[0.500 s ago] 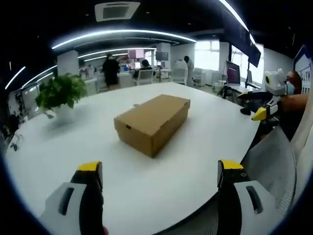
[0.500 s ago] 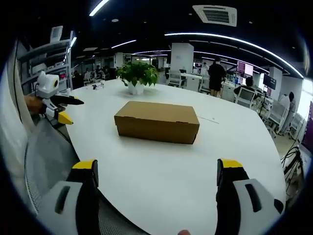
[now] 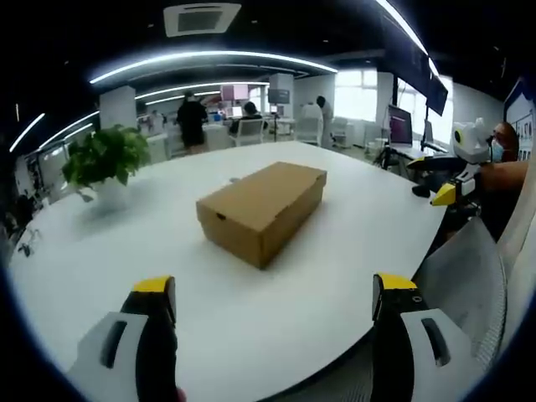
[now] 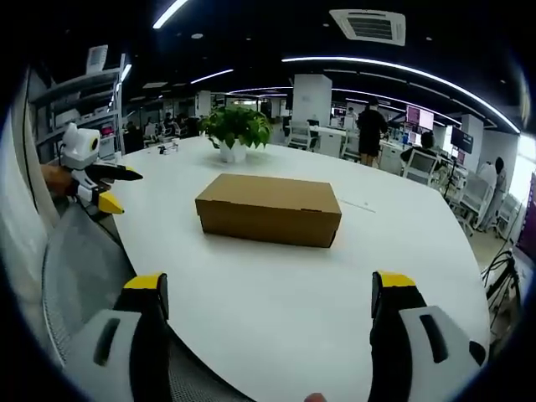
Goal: Operate the shoe box by opening the lid, removing the specified soft item, and placing it in the target area until the item is outside and the box remains undamaged.
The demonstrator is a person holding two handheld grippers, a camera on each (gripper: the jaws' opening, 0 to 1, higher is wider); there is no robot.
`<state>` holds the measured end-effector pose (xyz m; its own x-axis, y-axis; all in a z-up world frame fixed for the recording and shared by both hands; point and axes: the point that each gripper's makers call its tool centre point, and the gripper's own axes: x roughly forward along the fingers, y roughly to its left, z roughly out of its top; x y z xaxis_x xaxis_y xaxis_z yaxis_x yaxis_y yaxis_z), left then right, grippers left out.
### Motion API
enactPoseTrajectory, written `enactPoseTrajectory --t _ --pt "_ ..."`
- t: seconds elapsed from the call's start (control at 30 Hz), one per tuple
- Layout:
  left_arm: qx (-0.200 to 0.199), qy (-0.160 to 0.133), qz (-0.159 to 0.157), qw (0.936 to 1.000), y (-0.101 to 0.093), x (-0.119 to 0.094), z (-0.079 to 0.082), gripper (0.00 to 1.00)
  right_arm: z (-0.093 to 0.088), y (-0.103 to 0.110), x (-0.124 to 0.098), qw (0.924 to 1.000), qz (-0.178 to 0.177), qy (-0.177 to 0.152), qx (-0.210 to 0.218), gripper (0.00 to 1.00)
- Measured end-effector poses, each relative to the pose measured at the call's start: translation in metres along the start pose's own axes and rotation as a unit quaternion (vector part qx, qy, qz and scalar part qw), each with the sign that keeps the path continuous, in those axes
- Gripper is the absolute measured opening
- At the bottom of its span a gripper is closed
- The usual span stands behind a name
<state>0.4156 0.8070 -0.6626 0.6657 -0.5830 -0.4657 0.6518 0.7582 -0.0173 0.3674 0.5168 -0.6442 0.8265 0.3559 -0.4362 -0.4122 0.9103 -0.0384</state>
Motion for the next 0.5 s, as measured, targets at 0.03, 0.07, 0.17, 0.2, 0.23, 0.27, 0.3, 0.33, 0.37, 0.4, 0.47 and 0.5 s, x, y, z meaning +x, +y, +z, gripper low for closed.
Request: enactPoseTrajectory --t 0.03,0.07,0.17,0.2,0.23,0.27,0.3,0.33,0.37,0.4,0.47,0.5 --pt "0.000 -0.001 0.000 1.0000 0.0000 0.0000 0.0002 1.00 0.0001 0.0000 0.0001 1.0000 0.000 0.000 0.000 0.96" --pt "0.000 -0.001 0.001 1.0000 -0.0004 0.0000 0.0005 1.00 0.0000 0.0000 0.0003 1.0000 0.000 0.000 0.000 0.96" --pt "0.000 -0.001 0.001 1.0000 -0.0020 -0.0004 0.0016 1.00 0.0002 0.0000 0.0005 1.0000 0.001 0.000 0.000 0.96" --pt "0.000 -0.001 0.001 1.0000 -0.0023 -0.0005 0.0018 1.00 0.0004 -0.0003 0.0007 1.0000 0.001 0.000 -0.001 0.96" --pt "0.000 -0.001 0.001 1.0000 -0.0029 -0.0007 0.0023 1.00 0.0005 -0.0003 0.0008 1.0000 0.001 0.000 -0.001 0.96" --pt "0.000 -0.001 0.002 1.0000 -0.0033 -0.0009 0.0028 1.00 0.0004 -0.0005 0.0011 1.0000 0.001 0.000 -0.001 0.96" --pt "-0.001 -0.001 0.002 1.0000 -0.0036 -0.0010 0.0032 1.00 0.0005 -0.0005 0.0011 1.0000 0.002 0.000 -0.001 0.96" --pt "-0.001 -0.001 0.002 1.0000 -0.0038 -0.0010 0.0034 1.00 0.0010 -0.0004 0.0011 1.0000 0.002 0.000 -0.001 0.96" --pt "0.000 -0.001 0.002 1.0000 -0.0041 -0.0012 0.0039 1.00 0.0016 -0.0003 0.0012 1.0000 0.002 -0.001 -0.001 0.96" --pt "0.000 -0.001 0.002 1.0000 -0.0042 -0.0012 0.0043 1.00 0.0021 -0.0001 0.0013 1.0000 0.003 0.000 -0.002 0.96" --pt "0.000 -0.002 0.002 1.0000 -0.0044 -0.0013 0.0054 1.00 0.0026 -0.0001 0.0018 1.0000 0.003 0.000 -0.003 0.96" --pt "0.000 -0.002 0.003 1.0000 -0.0044 -0.0012 0.0058 1.00 0.0030 -0.0003 0.0021 1.0000 0.004 0.000 -0.003 0.96"
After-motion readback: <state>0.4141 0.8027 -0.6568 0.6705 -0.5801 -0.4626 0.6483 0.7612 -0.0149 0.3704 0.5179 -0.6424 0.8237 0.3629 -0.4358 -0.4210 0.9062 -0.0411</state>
